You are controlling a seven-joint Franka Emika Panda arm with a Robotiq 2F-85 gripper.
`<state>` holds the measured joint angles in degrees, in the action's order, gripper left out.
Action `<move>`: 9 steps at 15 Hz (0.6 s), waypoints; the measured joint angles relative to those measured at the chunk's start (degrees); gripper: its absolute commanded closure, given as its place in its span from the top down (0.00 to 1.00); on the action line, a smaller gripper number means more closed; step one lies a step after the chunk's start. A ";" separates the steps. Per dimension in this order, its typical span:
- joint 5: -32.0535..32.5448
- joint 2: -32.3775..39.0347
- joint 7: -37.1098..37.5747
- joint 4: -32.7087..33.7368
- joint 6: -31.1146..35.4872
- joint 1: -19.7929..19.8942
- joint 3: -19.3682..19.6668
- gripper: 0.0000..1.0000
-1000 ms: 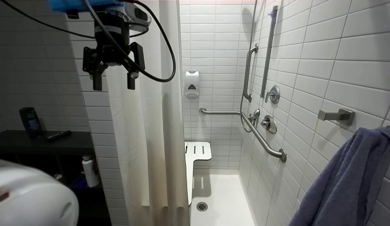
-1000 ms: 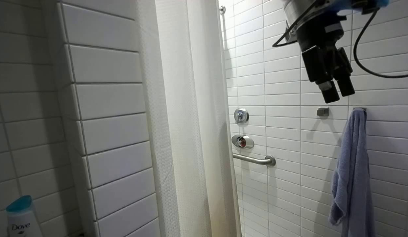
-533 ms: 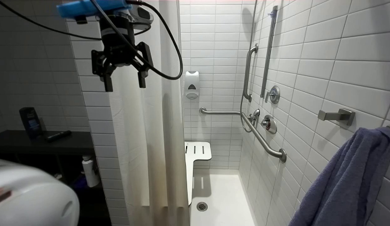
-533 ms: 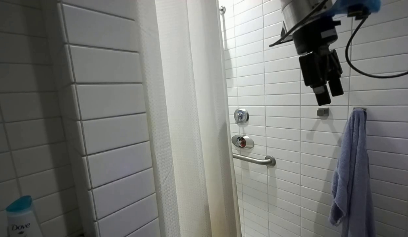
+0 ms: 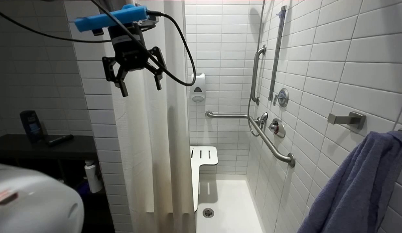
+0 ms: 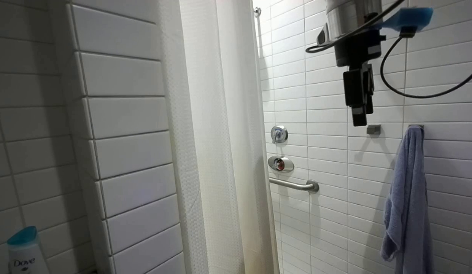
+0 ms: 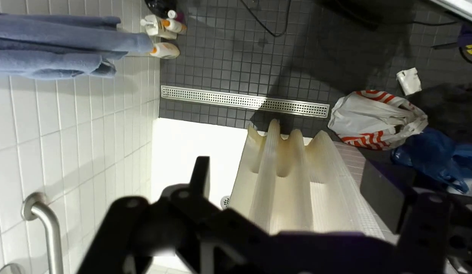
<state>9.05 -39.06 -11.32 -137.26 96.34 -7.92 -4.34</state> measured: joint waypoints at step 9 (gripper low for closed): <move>1.15 -3.18 -6.37 -4.57 10.25 -0.51 1.65 1.00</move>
<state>10.20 -42.23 -17.68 -141.83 106.58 -8.43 -2.69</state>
